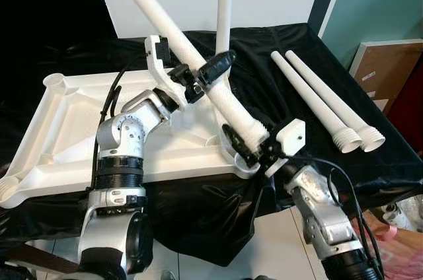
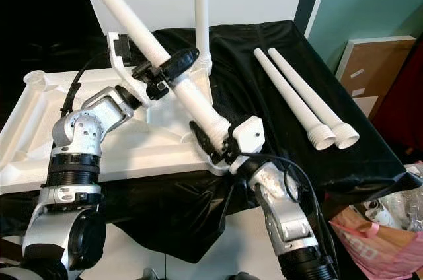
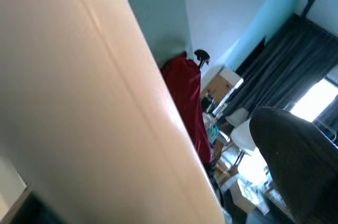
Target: Building children table
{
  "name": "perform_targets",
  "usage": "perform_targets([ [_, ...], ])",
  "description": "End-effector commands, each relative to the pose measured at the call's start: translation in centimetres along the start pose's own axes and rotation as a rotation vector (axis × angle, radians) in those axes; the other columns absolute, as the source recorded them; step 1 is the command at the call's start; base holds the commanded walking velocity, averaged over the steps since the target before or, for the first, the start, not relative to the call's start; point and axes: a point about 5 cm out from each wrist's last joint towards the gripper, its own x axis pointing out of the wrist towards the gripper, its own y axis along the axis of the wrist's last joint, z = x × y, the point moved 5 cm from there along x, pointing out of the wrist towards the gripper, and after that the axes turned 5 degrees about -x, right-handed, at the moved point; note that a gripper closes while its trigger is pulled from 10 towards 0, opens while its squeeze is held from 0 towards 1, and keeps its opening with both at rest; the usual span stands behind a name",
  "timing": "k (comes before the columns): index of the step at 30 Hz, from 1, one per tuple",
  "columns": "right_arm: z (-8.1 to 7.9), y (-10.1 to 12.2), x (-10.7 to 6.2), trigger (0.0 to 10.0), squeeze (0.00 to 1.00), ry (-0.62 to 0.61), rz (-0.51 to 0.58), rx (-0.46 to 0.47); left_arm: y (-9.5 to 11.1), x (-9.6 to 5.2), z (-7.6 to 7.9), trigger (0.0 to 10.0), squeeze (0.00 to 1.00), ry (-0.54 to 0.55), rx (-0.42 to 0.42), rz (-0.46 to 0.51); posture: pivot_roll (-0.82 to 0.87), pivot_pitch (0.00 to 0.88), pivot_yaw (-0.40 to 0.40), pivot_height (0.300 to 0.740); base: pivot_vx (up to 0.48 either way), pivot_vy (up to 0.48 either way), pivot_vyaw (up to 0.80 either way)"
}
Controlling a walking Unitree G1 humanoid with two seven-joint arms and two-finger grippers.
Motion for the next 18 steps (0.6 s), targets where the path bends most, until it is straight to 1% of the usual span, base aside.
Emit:
perform_targets([
  [1,-0.4,-0.7,-0.2,10.0,0.0,0.019,-0.035,0.008,0.9,0.3,0.6,10.0,0.0,-0.027,0.016,0.025,-0.05,0.06,0.016,0.74,0.0,0.0,0.0],
  [2,-0.4,-0.8,-0.3,10.0,0.0,0.017,-0.038,0.006,1.1,0.2,0.0,0.0,0.0,0.004,0.009,0.031,-0.05,0.061,0.016,0.74,0.0,0.0,0.0],
  [3,-0.4,-0.8,-0.3,10.0,0.0,0.017,-0.038,0.006,1.1,0.2,0.0,0.0,0.0,0.004,0.009,0.031,-0.05,0.061,0.016,0.74,0.0,0.0,0.0],
  [5,-0.1,-1.1,-0.4,10.0,0.0,0.009,-0.052,0.003,1.6,-0.1,-1.0,0.0,0.0,0.054,-0.006,0.057,-0.05,0.061,0.016,0.74,0.0,0.0,0.0],
  [6,-0.1,-1.2,-0.5,10.0,0.0,0.006,-0.055,0.003,1.8,-0.2,-1.2,0.0,0.0,0.063,-0.011,0.066,-0.05,0.061,0.016,0.74,0.0,0.0,0.0],
  [11,0.2,-1.4,-0.6,10.0,0.0,-0.008,-0.063,0.01,1.7,-0.3,-1.1,0.0,0.0,0.059,-0.012,0.068,-0.05,0.06,0.015,0.74,0.0,0.0,0.0],
  [16,0.3,-1.8,-0.8,10.0,0.0,-0.02,-0.087,0.027,1.8,-0.4,-1.4,0.0,0.0,0.072,-0.008,0.068,-0.05,0.054,0.008,0.74,0.0,0.0,0.0],
  [17,0.3,-1.9,-0.9,10.0,1.0,-0.017,-0.095,0.039,1.8,-0.4,-1.4,3.3,0.0,0.073,-0.007,0.069,-0.05,0.053,0.007,0.74,0.0,0.0,0.0],
  [18,0.4,-2.0,-1.0,10.0,1.0,-0.016,-0.099,0.042,1.8,-0.5,-1.5,10.0,0.0,0.081,-0.002,0.069,-0.04,0.052,0.006,0.74,0.0,0.0,0.0],
])
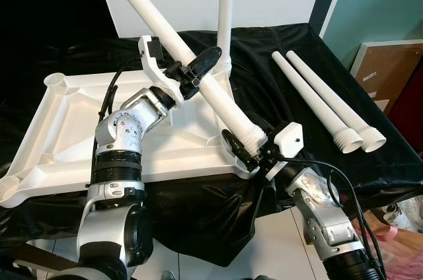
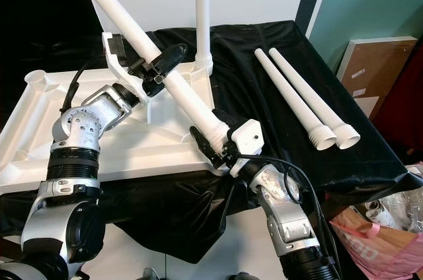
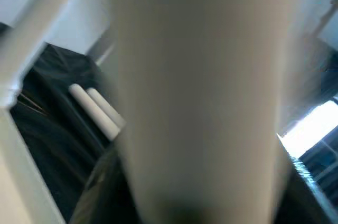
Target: Building children table
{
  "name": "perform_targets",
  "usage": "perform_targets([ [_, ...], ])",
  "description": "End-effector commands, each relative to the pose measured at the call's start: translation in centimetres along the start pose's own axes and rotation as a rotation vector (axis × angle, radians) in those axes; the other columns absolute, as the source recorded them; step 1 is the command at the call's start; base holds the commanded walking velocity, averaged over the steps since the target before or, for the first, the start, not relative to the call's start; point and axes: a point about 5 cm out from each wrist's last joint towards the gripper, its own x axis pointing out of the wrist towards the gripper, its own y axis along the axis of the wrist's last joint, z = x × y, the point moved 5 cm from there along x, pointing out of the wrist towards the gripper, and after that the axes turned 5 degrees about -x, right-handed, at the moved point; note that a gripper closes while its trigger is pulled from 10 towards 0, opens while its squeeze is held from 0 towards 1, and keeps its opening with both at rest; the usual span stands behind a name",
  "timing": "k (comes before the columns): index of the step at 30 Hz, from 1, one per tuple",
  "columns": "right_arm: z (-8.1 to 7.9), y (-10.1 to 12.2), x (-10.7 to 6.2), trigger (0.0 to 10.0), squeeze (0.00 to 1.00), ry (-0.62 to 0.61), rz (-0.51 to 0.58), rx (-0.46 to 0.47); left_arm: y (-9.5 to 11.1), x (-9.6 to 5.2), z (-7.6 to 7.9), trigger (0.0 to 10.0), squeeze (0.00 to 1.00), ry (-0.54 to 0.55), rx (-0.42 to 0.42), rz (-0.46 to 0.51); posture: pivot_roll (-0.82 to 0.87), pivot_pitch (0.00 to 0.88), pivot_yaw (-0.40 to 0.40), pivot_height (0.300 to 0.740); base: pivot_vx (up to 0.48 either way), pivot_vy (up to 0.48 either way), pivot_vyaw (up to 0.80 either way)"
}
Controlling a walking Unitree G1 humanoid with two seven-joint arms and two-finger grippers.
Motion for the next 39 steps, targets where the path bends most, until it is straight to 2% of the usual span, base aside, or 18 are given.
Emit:
perform_targets([
  [1,0.1,-0.7,-0.4,10.0,1.0,-0.004,-0.028,0.023,1.0,0.0,0.1,10.0,0.0,0.005,0.039,0.023,-0.04,0.052,0.006,0.74,0.0,0.0,0.0],
  [3,0.1,-0.7,-0.5,10.0,1.0,-0.004,-0.03,0.024,1.0,0.0,0.0,10.0,0.0,0.01,0.042,0.023,-0.04,0.052,0.006,0.74,0.0,0.0,0.0],
  [5,0.8,-1.1,-0.8,10.0,1.0,-0.035,-0.058,0.032,1.3,0.1,0.4,10.0,0.0,0.003,0.088,0.03,-0.05,0.049,0.002,0.74,0.0,0.0,0.0],
  [6,1.0,-1.3,-0.9,10.0,0.0,-0.041,-0.074,0.033,1.5,0.1,0.8,10.0,0.0,0.001,0.127,0.032,-0.05,0.047,0.0,0.74,0.0,0.0,0.0],
  [9,1.2,-1.4,-1.0,10.0,0.0,-0.043,-0.085,0.033,1.6,0.2,1.0,10.0,0.0,0.001,0.152,0.034,-0.05,0.047,0.0,0.74,0.0,0.0,0.0],
  [11,1.3,-1.4,-0.7,10.0,0.0,-0.034,-0.111,0.018,0.8,0.7,1.9,10.0,0.0,-0.011,0.234,0.008,-0.05,0.042,-0.003,0.74,0.0,0.0,0.0],
  [12,1.3,-1.4,-0.7,10.0,0.0,-0.034,-0.111,0.018,0.8,0.7,1.9,10.0,0.0,-0.011,0.234,0.008,-0.05,0.042,-0.003,0.74,0.0,0.0,0.0],
  [14,1.2,-1.2,0.1,10.0,0.0,-0.024,-0.136,-0.007,-0.8,1.3,3.1,10.0,0.0,-0.034,0.323,-0.036,-0.05,0.04,-0.007,0.74,0.0,0.0,0.0],
  [17,1.1,-1.1,0.5,10.0,0.0,-0.015,-0.144,-0.016,-1.5,1.6,3.6,10.0,0.0,-0.044,0.361,-0.054,-0.04,0.039,-0.009,0.74,0.0,0.0,0.0],
  [21,0.5,-0.6,1.7,10.0,0.0,0.051,-0.188,-0.073,-4.7,2.5,5.1,10.0,0.0,-0.08,0.45,-0.126,-0.04,0.039,-0.014,0.74,0.0,0.0,0.0],
  [24,0.5,-0.5,1.9,10.0,0.0,0.055,-0.196,-0.071,-5.3,2.7,5.4,10.0,0.0,-0.088,0.464,-0.135,-0.03,0.04,-0.017,0.74,0.0,0.0,0.0],
  [29,1.0,-0.6,2.6,10.0,0.0,0.045,-0.233,-0.128,-6.6,3.3,7.4,10.0,0.0,-0.137,0.505,-0.152,-0.03,0.045,-0.022,0.74,0.0,0.0,0.0],
  [34,1.7,-0.9,3.4,10.0,0.0,-0.006,-0.273,-0.136,-7.0,3.6,8.0,10.0,0.0,-0.146,0.534,-0.148,-0.03,0.054,-0.025,0.74,0.0,0.0,0.0],
  [39,1.7,-1.1,3.7,10.0,0.0,-0.031,-0.294,-0.111,-7.3,3.7,8.6,10.0,0.0,-0.154,0.535,-0.14,-0.03,0.058,-0.022,0.74,0.0,0.0,0.0],
])
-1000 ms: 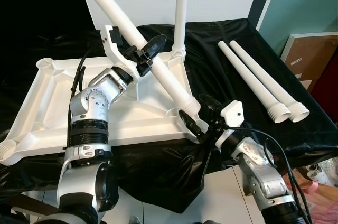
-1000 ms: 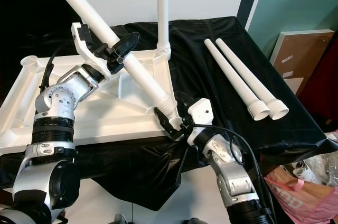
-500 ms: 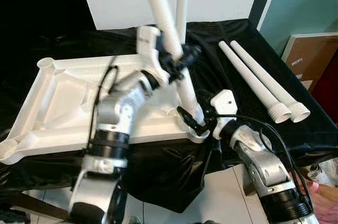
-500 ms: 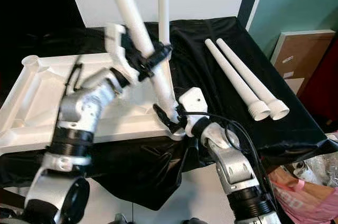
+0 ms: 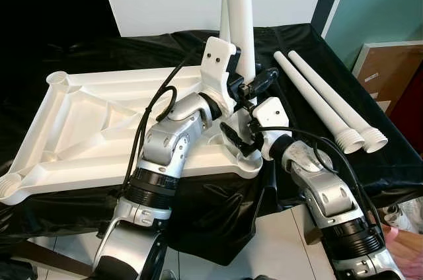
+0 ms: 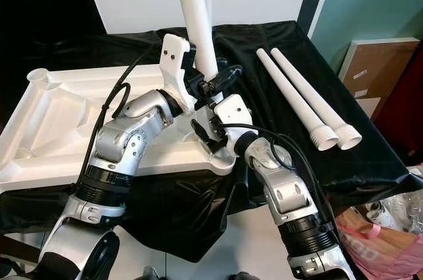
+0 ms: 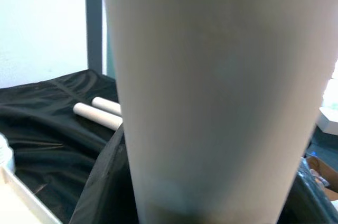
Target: Building children table
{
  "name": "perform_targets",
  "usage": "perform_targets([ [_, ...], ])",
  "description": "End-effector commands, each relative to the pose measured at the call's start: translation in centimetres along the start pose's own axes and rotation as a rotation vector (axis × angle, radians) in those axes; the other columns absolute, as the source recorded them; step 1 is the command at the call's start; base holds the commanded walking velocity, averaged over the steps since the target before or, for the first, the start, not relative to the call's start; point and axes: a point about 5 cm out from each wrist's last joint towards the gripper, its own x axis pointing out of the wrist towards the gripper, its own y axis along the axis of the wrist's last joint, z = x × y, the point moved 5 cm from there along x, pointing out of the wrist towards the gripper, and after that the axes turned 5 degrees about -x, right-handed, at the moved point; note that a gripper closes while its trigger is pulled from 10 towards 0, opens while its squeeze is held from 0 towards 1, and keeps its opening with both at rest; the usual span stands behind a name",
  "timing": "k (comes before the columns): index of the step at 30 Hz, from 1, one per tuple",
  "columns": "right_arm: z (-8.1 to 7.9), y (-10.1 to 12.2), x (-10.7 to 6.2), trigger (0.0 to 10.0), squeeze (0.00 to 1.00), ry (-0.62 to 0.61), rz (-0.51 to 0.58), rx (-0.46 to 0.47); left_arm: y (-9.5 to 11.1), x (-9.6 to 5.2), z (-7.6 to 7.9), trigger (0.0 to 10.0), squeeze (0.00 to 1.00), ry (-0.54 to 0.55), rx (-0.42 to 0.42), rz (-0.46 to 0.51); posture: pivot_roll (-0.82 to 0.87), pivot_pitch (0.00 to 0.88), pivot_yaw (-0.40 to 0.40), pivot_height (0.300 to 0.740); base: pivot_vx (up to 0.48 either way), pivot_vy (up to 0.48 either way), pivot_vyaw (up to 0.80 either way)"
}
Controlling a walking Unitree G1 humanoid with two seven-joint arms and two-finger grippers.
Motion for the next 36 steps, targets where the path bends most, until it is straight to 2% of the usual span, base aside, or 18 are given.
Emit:
perform_targets([
  [1,-0.2,-0.6,0.2,10.0,0.0,0.0,-0.033,0.019,0.4,0.3,1.1,10.0,0.0,-0.035,0.014,0.023,-0.03,0.058,-0.022,0.74,0.0,0.0,0.0],
  [4,-0.5,-0.9,0.5,10.0,0.0,-0.019,-0.059,0.055,0.5,0.4,1.4,10.0,0.0,-0.033,0.017,0.035,-0.03,0.059,-0.018,0.74,0.0,0.0,0.0],
  [12,-0.6,-1.0,0.7,10.0,0.0,-0.03,-0.067,0.056,0.8,0.6,2.0,10.0,0.0,-0.047,0.024,0.042,-0.03,0.059,-0.01,0.74,0.0,0.0,0.0],
  [13,-0.6,-0.9,0.7,4.8,0.0,-0.032,-0.063,0.055,0.8,0.6,2.1,10.0,0.0,-0.049,0.024,0.042,-0.03,0.059,-0.011,0.74,0.0,0.0,0.0],
  [14,-0.6,-0.9,0.7,2.0,0.0,-0.036,-0.063,0.057,0.8,0.6,2.2,10.0,0.0,-0.05,0.025,0.043,-0.03,0.059,-0.011,0.74,0.0,0.0,0.0],
  [15,-0.5,-0.9,0.8,0.0,0.0,-0.037,-0.062,0.06,0.8,0.6,2.2,10.0,0.0,-0.052,0.025,0.044,-0.03,0.06,-0.011,0.74,0.0,0.0,0.0],
  [30,-0.5,-1.2,0.8,0.0,0.0,-0.051,-0.086,0.082,1.0,0.7,2.2,10.0,0.0,-0.044,0.033,0.05,-0.03,0.057,-0.012,0.74,0.0,0.0,0.0],
  [31,-0.5,-1.3,0.8,10.0,0.0,-0.058,-0.089,0.084,1.0,0.7,2.2,10.0,0.42,-0.043,0.034,0.052,-0.03,0.056,-0.013,0.74,0.0,0.0,0.0],
  [33,-0.5,-1.3,0.8,10.0,0.0,-0.058,-0.089,0.084,1.0,0.7,2.2,10.0,0.42,-0.043,0.034,0.052,-0.03,0.056,-0.013,0.74,0.0,0.0,0.0],
  [34,-0.2,-1.4,0.8,10.0,0.0,-0.071,-0.094,0.092,1.5,0.5,2.2,10.0,1.0,-0.049,-0.004,0.083,-0.03,0.056,-0.012,0.74,0.0,0.0,0.0],
  [36,0.1,-1.5,0.8,10.0,0.0,-0.093,-0.096,0.112,1.8,0.4,2.0,10.0,1.0,-0.04,0.011,0.093,-0.03,0.056,-0.012,0.74,0.0,0.0,0.0],
])
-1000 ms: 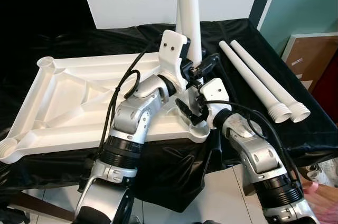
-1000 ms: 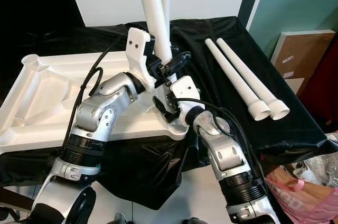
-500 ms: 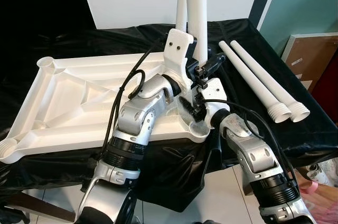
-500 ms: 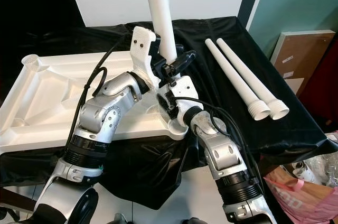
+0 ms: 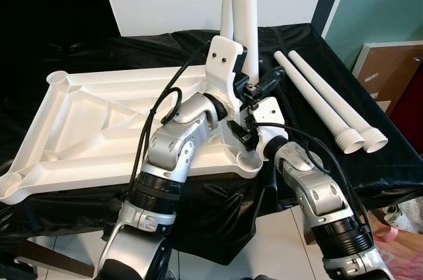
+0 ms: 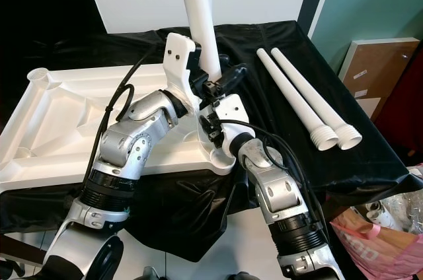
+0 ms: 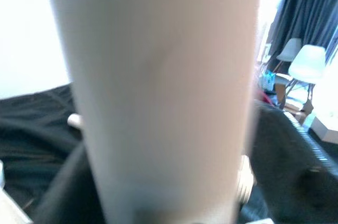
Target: Building children table
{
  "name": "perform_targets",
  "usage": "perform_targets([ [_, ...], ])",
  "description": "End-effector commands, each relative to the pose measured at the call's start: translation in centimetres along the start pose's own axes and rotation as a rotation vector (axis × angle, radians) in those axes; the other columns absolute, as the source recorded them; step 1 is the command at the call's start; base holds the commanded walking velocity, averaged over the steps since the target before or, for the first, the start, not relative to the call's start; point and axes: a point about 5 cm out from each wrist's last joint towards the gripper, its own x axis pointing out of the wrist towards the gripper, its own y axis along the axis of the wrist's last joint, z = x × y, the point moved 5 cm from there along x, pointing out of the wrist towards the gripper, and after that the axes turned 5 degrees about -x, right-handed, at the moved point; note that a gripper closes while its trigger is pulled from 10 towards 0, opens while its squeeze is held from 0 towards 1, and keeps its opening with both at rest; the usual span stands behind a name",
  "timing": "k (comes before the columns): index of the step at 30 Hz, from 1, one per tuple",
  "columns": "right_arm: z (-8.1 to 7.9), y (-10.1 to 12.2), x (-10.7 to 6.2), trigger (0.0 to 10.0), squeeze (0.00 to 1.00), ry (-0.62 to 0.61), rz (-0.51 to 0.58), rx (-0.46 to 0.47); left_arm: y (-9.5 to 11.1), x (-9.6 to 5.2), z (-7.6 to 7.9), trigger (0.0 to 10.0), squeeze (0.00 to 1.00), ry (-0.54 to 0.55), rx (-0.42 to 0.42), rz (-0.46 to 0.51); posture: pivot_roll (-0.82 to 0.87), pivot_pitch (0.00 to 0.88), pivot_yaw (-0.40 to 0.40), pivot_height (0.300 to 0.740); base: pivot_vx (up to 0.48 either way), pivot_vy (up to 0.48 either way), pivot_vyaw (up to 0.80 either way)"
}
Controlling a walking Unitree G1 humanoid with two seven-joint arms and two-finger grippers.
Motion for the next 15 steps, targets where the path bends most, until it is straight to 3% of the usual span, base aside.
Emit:
perform_targets([
  [1,0.3,-0.2,0.2,10.0,0.0,-0.02,-0.013,0.025,0.8,0.0,0.5,10.0,1.0,-0.019,0.019,0.035,-0.03,0.056,-0.012,0.74,0.0,0.0,0.0],
  [2,0.7,-0.2,0.2,10.0,0.0,-0.04,-0.014,0.049,0.9,-0.1,0.5,10.0,0.0,-0.022,0.035,0.04,-0.02,0.057,-0.013,0.74,0.0,0.0,0.0],
  [7,1.6,0.0,0.3,10.0,0.0,-0.1,-0.005,0.123,1.4,-0.3,0.7,10.0,0.0,-0.031,0.059,0.073,-0.02,0.056,-0.012,0.74,0.0,0.0,0.0],
  [10,2.7,0.1,0.2,10.0,0.0,-0.163,0.014,0.197,1.8,-0.8,0.3,10.0,0.0,-0.009,0.063,0.098,-0.02,0.057,-0.012,0.74,0.0,0.0,0.0],
  [15,3.8,0.3,0.0,10.0,0.0,-0.214,0.033,0.244,1.9,-1.4,-0.5,10.0,0.0,0.023,0.067,0.109,-0.02,0.06,-0.015,0.74,0.0,0.0,0.0],
])
